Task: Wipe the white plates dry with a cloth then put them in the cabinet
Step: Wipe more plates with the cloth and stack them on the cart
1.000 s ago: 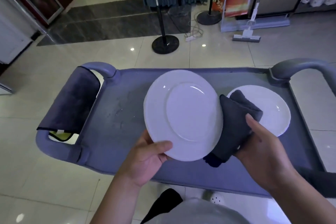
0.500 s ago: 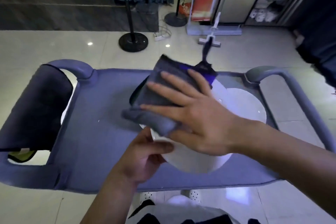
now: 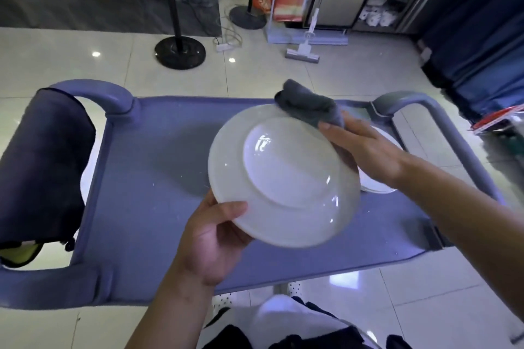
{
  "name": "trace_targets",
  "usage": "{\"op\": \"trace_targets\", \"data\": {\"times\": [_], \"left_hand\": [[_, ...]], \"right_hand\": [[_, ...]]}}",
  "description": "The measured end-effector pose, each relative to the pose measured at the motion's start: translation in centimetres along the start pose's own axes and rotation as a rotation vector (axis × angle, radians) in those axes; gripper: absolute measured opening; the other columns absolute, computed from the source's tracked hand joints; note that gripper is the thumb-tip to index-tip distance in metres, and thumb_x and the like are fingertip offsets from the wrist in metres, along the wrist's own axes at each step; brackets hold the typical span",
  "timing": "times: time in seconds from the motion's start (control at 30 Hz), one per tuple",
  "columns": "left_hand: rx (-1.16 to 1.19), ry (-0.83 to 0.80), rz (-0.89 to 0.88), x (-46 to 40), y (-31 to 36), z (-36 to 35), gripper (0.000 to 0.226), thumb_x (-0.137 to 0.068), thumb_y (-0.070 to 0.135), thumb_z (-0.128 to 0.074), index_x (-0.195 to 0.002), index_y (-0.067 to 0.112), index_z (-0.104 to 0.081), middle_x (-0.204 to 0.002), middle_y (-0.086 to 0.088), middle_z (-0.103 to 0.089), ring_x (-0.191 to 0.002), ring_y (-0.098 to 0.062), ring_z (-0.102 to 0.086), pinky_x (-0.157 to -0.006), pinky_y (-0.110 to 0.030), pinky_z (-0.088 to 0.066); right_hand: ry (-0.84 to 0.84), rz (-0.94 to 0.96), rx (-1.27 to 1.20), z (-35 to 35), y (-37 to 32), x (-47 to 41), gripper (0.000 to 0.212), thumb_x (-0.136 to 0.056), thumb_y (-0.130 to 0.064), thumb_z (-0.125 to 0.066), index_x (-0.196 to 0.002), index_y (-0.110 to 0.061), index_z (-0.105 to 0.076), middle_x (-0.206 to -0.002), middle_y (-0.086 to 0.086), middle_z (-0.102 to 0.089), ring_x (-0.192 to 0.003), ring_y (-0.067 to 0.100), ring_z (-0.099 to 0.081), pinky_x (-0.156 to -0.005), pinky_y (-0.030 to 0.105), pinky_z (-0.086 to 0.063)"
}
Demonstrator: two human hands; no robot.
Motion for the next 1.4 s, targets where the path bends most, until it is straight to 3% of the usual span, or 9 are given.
{"op": "trace_targets", "data": {"times": [0.13,0.27,0.63,0.8,0.9,1.0,1.23,1.33,1.4], "left_hand": [[0.041,0.011,-0.038,0.3,1.7,0.9,0.071,-0.024,0.019,-0.102,-0.092,0.020,-0.084,-0.096,-0.005,-0.079,-0.087,-0.019,-0.077,-0.058,-0.031,-0.061],[0.001,0.063,-0.041,-0.1,2.3,1.8,0.062,-0.046,0.006,-0.085,-0.106,0.019,-0.080,-0.106,-0.006,-0.077,-0.095,-0.022,-0.075,-0.061,-0.036,-0.063],[-0.114,0.176,-0.108,-0.5,2.9,1.9,0.044,-0.085,0.011,-0.064,-0.129,0.012,-0.061,-0.116,-0.007,-0.074,-0.104,-0.023,-0.071,-0.081,-0.035,-0.060],[-0.155,0.227,-0.132,0.1,3.9,3.3,0.038,-0.088,0.013,-0.067,-0.125,0.021,-0.066,-0.125,-0.009,-0.072,-0.114,-0.028,-0.070,-0.084,-0.037,-0.061],[-0.151,0.171,-0.133,0.0,4.7,4.2,0.040,-0.084,0.006,-0.060,-0.109,0.033,-0.076,-0.121,-0.003,-0.073,-0.109,-0.024,-0.070,-0.081,-0.043,-0.062],[-0.213,0.120,-0.137,0.4,5.1,4.3,0.047,-0.082,0.003,-0.057,-0.104,0.040,-0.078,-0.116,0.006,-0.074,-0.110,-0.017,-0.070,-0.082,-0.044,-0.060],[-0.374,-0.028,-0.073,1.6,2.8,2.4,0.045,-0.069,0.006,-0.077,-0.105,0.033,-0.079,-0.107,-0.002,-0.077,-0.100,-0.018,-0.072,-0.078,-0.033,-0.061],[-0.367,-0.085,-0.039,1.9,2.3,1.4,0.047,-0.066,0.005,-0.076,-0.105,0.030,-0.079,-0.106,-0.005,-0.078,-0.100,-0.019,-0.072,-0.075,-0.031,-0.060],[-0.359,-0.071,-0.080,2.2,3.4,1.7,0.045,-0.064,0.005,-0.076,-0.103,0.026,-0.080,-0.104,-0.007,-0.078,-0.099,-0.020,-0.073,-0.074,-0.030,-0.059]], "right_hand": [[0.142,0.038,0.043,-2.3,2.0,3.0,0.055,-0.096,-0.036,-0.048,-0.148,-0.050,-0.036,-0.157,-0.027,-0.033,-0.146,0.000,-0.026,-0.122,0.040,-0.022],[0.257,0.184,0.130,-7.0,1.5,5.5,0.060,-0.093,-0.041,-0.045,-0.137,-0.076,-0.023,-0.160,-0.034,-0.010,-0.153,0.001,0.002,-0.124,0.037,-0.004],[0.172,0.212,0.107,-15.4,-0.3,9.0,0.057,-0.100,-0.049,-0.041,-0.154,-0.052,-0.022,-0.167,-0.020,-0.004,-0.154,0.013,0.013,-0.120,0.064,-0.001],[-0.021,0.116,-0.163,-15.2,0.1,10.8,0.051,-0.096,-0.034,-0.059,-0.145,-0.043,-0.046,-0.159,-0.018,-0.035,-0.153,0.006,-0.016,-0.124,0.035,-0.013],[0.170,-0.270,-0.696,-12.7,3.0,11.3,0.054,-0.082,-0.052,-0.070,-0.123,-0.016,-0.070,-0.126,0.002,-0.070,-0.122,0.015,-0.063,-0.101,0.038,-0.051],[0.337,-0.455,-0.807,-10.2,5.0,11.1,0.049,-0.084,-0.045,-0.055,-0.126,-0.022,-0.065,-0.120,0.000,-0.073,-0.109,0.014,-0.070,-0.090,0.039,-0.052],[0.584,-0.107,-0.428,-7.2,0.4,7.1,0.017,-0.100,-0.033,-0.055,-0.093,-0.034,-0.071,-0.102,-0.011,-0.077,-0.091,0.002,-0.065,-0.089,0.029,-0.053],[0.557,0.135,0.042,-7.7,-2.1,4.9,0.043,-0.097,-0.042,-0.046,-0.139,-0.035,-0.056,-0.148,-0.016,-0.050,-0.143,0.008,-0.036,-0.121,0.050,-0.024],[0.514,0.160,0.209,-8.2,-0.5,4.0,0.059,-0.098,-0.045,-0.040,-0.155,-0.028,-0.037,-0.164,-0.013,-0.026,-0.155,0.012,-0.008,-0.123,0.057,-0.006]]}}
Point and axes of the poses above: each hand's wrist, its own x-axis away from the middle knuckle, its own z-axis out of the back of the hand, y = z × x, the point moved 7 cm from there along -x, towards the middle knuckle
